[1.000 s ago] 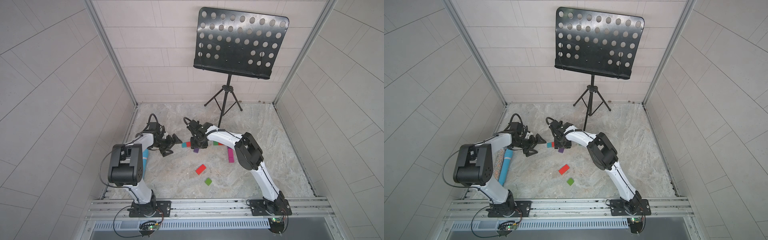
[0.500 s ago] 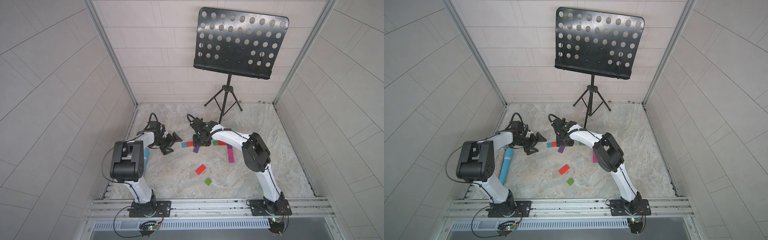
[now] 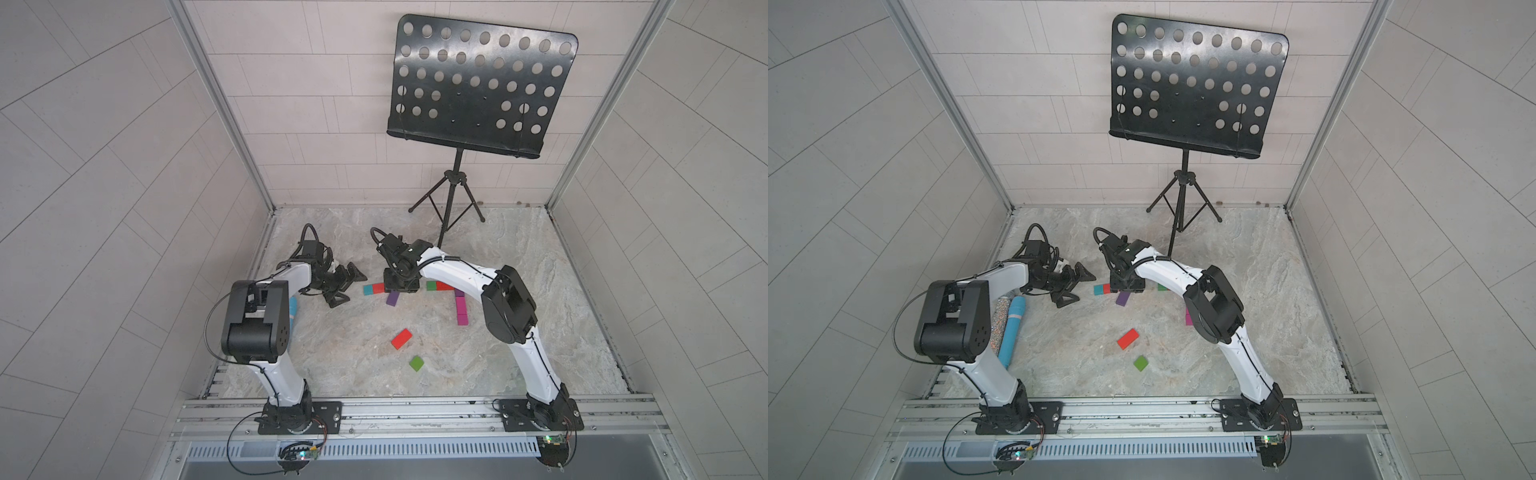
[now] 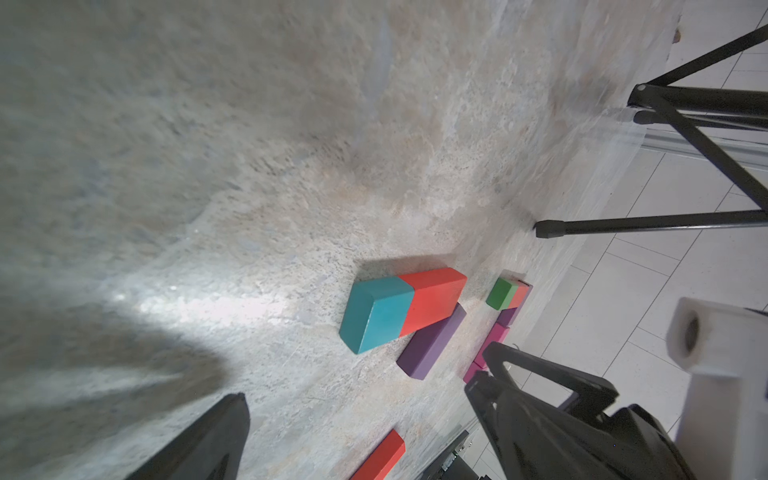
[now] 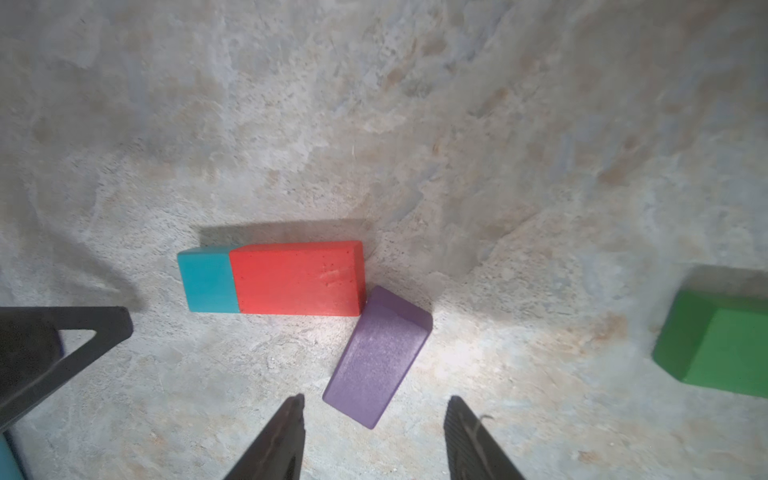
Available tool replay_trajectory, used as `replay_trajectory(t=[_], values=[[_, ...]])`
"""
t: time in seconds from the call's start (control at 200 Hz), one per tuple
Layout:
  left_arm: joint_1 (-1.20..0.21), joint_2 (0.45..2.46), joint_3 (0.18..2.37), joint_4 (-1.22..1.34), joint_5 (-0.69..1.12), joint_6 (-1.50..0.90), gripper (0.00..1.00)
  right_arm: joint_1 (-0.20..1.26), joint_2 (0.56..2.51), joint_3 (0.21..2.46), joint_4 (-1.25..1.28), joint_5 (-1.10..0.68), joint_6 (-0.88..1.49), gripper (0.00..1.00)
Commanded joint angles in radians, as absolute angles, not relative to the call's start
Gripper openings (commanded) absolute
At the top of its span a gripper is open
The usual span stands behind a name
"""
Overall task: Assemble the number 7 with building blocks
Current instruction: Assemble the building block at the center of the board, then adjust the building block at the center of the board.
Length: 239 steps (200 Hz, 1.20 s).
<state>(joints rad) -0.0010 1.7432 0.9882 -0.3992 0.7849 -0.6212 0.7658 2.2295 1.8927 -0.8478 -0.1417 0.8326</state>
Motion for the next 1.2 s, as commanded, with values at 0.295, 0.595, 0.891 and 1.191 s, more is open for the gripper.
replay_trajectory(t=[0.295, 0.595, 0.891, 1.191], values=[[-0.003, 1.758, 1.006, -0.390, 0.791, -0.622, 1.00, 0.781, 2.307, 1.947, -0.929, -0.146, 0.888, 0.56], [-0.004, 1.764, 1.007, -0.388, 0.793, -0.621, 1.00, 0.781, 2.364, 2.016, -0.984, -0.150, 0.872, 0.54], [-0.004, 1.769, 1.009, -0.385, 0.795, -0.626, 1.00, 0.778, 2.377, 2.006, -1.001, -0.159, 0.853, 0.48], [-0.004, 1.769, 1.008, -0.385, 0.793, -0.627, 1.00, 0.764, 2.382, 2.025, -1.017, -0.150, 0.795, 0.37]])
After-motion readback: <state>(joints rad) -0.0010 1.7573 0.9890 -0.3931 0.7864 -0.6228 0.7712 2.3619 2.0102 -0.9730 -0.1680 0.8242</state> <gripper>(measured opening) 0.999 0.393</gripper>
